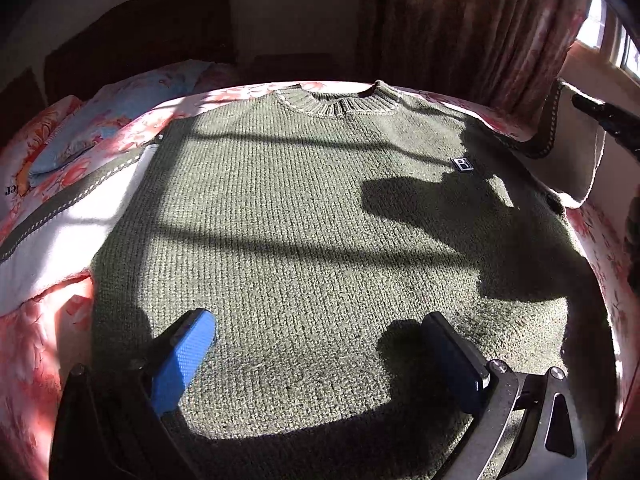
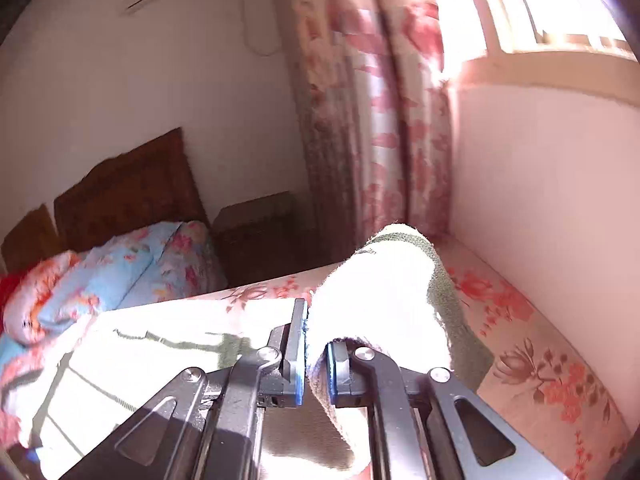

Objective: Fold small clothes
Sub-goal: 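Grasp the sleeve cuff with the right gripper and lift it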

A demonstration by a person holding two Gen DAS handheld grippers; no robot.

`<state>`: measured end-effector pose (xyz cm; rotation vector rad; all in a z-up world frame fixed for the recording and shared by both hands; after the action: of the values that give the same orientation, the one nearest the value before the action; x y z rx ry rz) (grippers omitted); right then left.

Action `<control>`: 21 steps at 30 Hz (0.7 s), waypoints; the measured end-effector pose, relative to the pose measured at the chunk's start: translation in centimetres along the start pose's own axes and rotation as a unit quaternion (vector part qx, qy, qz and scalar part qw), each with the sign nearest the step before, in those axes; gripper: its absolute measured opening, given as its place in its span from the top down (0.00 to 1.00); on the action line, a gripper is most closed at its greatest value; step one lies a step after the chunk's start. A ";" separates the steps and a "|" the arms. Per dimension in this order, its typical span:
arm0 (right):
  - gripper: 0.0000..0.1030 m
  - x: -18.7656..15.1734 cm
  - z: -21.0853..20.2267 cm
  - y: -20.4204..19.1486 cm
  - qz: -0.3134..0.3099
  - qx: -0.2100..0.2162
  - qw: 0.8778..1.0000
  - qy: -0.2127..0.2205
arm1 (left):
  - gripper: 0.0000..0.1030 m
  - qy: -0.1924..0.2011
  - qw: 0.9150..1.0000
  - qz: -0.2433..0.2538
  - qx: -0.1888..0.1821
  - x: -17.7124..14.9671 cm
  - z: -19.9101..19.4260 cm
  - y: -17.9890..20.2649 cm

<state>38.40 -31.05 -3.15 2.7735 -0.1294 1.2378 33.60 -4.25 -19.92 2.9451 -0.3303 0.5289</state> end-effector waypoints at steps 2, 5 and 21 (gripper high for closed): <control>0.92 -1.9 1.6 -6.9 -0.137 -0.014 0.990 -0.031 | 0.00 0.008 0.999 -0.013 -0.036 0.0 -0.5 -0.4; 0.92 -6.4 4.5 -12.4 -0.255 -0.033 0.963 -0.083 | 0.00 0.014 0.996 -0.027 -0.084 0.2 -1.0 -0.9; 0.70 -10.5 2.8 -10.5 -0.167 0.087 0.965 -0.180 | 0.00 -0.020 0.995 -0.032 -0.090 2.0 -0.9 -0.2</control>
<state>34.73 -20.65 -13.48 2.9741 0.4239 0.6903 35.14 -4.32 -18.36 2.7845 -0.2706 0.4094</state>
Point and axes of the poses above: each gripper's, at about its wrist camera, not at the fingertips, and z roughly the way its jaws point, y to its right, x to its top, the point moved 10 cm from there along z, roughly the way its jaws point, and after that the axes turned 15 degrees about -y, right-handed, at the moved point
